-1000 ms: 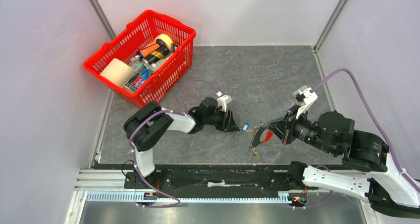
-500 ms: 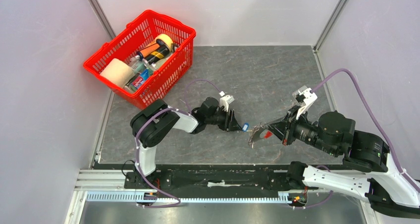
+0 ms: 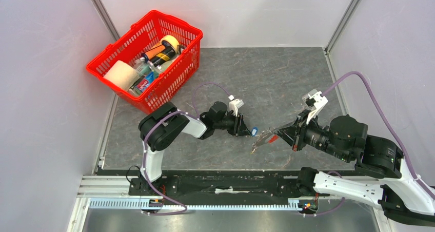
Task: Put the keys on the keyring
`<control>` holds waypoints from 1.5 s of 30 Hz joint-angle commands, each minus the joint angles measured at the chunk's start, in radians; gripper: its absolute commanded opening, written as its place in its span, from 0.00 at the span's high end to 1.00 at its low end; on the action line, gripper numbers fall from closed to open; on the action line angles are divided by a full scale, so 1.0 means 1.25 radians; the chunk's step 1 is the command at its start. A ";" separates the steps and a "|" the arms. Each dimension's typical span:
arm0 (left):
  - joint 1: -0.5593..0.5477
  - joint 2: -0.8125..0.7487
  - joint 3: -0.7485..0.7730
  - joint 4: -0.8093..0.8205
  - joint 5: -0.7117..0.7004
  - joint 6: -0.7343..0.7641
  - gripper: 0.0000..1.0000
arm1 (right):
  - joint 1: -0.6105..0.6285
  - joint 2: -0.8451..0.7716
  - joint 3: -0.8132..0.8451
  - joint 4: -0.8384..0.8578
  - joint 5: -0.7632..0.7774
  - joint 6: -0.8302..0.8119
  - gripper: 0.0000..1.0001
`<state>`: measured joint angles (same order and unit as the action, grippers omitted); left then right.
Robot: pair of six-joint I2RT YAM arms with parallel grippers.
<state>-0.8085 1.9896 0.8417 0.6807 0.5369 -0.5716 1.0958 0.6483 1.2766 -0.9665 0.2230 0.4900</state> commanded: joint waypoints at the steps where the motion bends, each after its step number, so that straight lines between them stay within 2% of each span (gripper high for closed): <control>1: -0.008 0.024 0.013 0.015 0.011 0.000 0.59 | 0.003 -0.009 -0.003 0.041 -0.005 0.009 1.00; 14: -0.013 0.040 0.020 0.031 0.020 -0.010 0.66 | 0.004 -0.013 -0.012 0.048 -0.011 0.015 1.00; 19: -0.013 0.046 0.019 0.041 0.020 -0.014 0.72 | 0.003 -0.013 -0.013 0.049 -0.013 0.016 1.00; 22: -0.014 0.045 0.020 0.041 0.020 -0.015 0.78 | 0.003 -0.013 -0.014 0.050 -0.013 0.017 1.00; 27: -0.013 0.028 0.015 0.040 0.026 -0.011 0.98 | 0.003 -0.012 -0.016 0.053 -0.013 0.017 1.00; 37: -0.023 -0.109 -0.003 0.022 0.057 0.001 0.98 | 0.003 -0.017 -0.016 0.055 -0.008 0.019 1.00; 45: -0.029 -0.259 -0.002 -0.098 0.064 0.054 0.98 | 0.003 0.013 0.026 0.031 -0.018 -0.003 1.00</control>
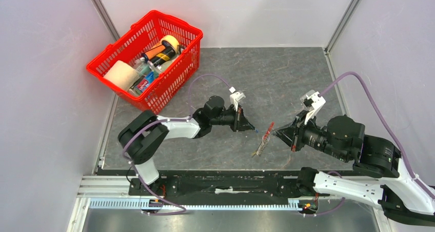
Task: Put the keys on the keyring
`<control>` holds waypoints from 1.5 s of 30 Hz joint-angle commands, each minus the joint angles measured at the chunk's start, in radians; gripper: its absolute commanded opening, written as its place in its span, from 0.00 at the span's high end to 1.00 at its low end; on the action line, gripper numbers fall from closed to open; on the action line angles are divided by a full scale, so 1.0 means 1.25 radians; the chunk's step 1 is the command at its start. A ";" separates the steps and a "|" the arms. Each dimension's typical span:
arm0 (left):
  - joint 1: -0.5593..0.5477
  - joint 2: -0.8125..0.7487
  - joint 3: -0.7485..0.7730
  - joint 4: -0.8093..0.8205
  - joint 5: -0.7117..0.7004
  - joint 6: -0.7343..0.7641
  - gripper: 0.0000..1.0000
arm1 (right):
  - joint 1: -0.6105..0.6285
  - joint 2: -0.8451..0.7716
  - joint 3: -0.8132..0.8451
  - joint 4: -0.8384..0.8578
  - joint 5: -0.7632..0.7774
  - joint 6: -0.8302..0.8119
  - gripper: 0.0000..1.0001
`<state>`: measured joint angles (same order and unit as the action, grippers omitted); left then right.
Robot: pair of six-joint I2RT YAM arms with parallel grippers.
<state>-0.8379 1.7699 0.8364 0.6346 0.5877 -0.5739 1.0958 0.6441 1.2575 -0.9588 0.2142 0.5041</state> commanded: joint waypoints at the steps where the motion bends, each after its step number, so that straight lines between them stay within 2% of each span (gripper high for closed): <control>1: -0.007 -0.110 0.002 -0.086 0.022 0.067 0.98 | 0.004 0.025 0.053 0.016 -0.017 -0.020 1.00; 8: -0.017 -0.287 0.003 -0.236 0.005 0.129 0.98 | 0.003 0.067 0.128 -0.027 -0.098 -0.074 1.00; 17: -0.035 -0.517 0.024 -0.402 -0.004 0.205 0.98 | 0.003 0.104 0.156 -0.030 -0.169 -0.095 1.00; 22: -0.037 -0.608 0.050 -0.429 0.066 0.191 0.98 | 0.003 0.134 0.166 -0.028 -0.169 -0.110 1.00; 27: -0.041 -0.632 0.116 -0.466 0.157 0.137 0.98 | 0.003 0.154 0.157 0.010 -0.218 -0.132 1.00; 34: -0.044 -0.654 0.164 -0.503 0.187 0.123 0.98 | 0.003 0.177 0.164 0.052 -0.240 -0.148 1.00; 37: -0.045 -0.649 0.187 -0.554 0.192 0.128 0.98 | 0.003 0.196 0.174 0.063 -0.232 -0.140 1.00; 45: -0.045 -0.635 0.213 -0.591 0.174 0.116 0.98 | 0.004 0.225 0.175 0.120 -0.196 -0.118 1.00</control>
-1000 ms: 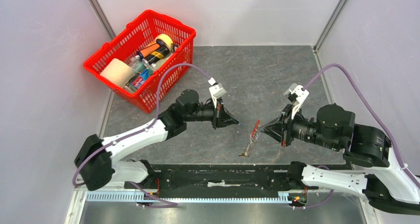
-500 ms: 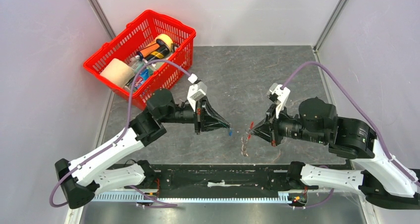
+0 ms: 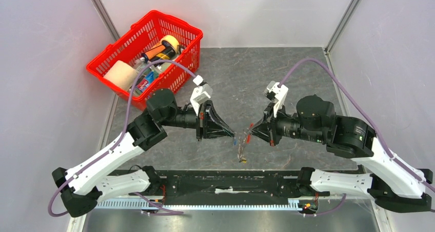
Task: Put the keys on the keyring
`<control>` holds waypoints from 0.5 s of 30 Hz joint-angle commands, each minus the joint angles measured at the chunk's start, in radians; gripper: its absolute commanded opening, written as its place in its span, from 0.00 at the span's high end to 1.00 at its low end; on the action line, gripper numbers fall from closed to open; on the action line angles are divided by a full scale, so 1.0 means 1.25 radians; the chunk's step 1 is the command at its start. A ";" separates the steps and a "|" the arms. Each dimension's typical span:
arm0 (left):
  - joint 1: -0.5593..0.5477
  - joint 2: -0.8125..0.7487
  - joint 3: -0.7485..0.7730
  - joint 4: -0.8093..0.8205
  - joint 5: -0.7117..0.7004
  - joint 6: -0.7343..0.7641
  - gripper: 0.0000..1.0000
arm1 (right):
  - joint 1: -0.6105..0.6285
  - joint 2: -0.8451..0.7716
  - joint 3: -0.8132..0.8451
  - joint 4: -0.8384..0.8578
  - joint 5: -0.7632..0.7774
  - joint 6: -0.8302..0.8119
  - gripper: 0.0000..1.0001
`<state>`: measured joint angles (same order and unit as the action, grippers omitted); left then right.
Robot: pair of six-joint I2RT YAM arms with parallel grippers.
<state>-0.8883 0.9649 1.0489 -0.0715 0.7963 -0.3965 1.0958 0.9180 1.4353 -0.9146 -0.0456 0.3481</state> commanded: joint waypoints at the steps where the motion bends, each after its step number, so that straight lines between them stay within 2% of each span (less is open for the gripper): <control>1: -0.005 0.012 0.046 -0.026 0.006 -0.027 0.98 | 0.002 0.011 0.033 0.090 0.014 0.006 1.00; 15: -0.005 0.035 0.082 -0.080 -0.064 -0.037 0.98 | 0.004 0.033 0.020 0.133 0.018 -0.004 1.00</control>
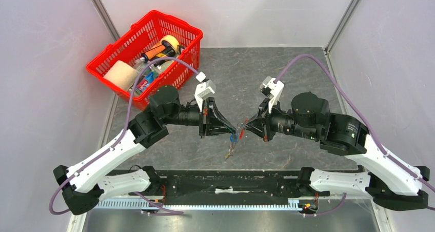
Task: Put the keys on the keyring
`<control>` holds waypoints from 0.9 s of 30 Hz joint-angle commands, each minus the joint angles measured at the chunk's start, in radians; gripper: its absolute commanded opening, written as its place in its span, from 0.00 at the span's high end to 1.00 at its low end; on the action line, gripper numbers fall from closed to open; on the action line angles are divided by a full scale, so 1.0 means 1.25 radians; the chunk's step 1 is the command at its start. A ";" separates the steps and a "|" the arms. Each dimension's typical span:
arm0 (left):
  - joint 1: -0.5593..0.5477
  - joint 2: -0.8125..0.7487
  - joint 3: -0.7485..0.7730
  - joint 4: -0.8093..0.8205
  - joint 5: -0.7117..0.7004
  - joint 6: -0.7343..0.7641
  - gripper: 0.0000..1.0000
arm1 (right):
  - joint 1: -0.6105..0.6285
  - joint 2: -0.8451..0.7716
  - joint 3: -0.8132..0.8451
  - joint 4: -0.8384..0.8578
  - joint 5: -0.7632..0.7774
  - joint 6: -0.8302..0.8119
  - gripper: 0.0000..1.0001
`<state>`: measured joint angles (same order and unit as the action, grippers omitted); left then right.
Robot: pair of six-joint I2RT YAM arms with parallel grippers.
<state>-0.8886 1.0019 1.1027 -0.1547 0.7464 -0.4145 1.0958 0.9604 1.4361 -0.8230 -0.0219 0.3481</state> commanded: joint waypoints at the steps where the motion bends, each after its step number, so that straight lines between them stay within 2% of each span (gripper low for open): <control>1: -0.005 0.005 0.040 -0.014 -0.026 -0.022 0.98 | 0.003 0.000 0.018 0.060 -0.005 -0.005 1.00; 27: -0.005 0.006 0.058 0.002 -0.024 -0.023 0.98 | 0.004 -0.017 0.012 0.028 -0.102 -0.051 1.00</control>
<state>-0.8898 1.0149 1.1305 -0.1818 0.7155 -0.4187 1.0958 0.9588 1.4361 -0.8211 -0.1196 0.3058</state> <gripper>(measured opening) 0.029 0.007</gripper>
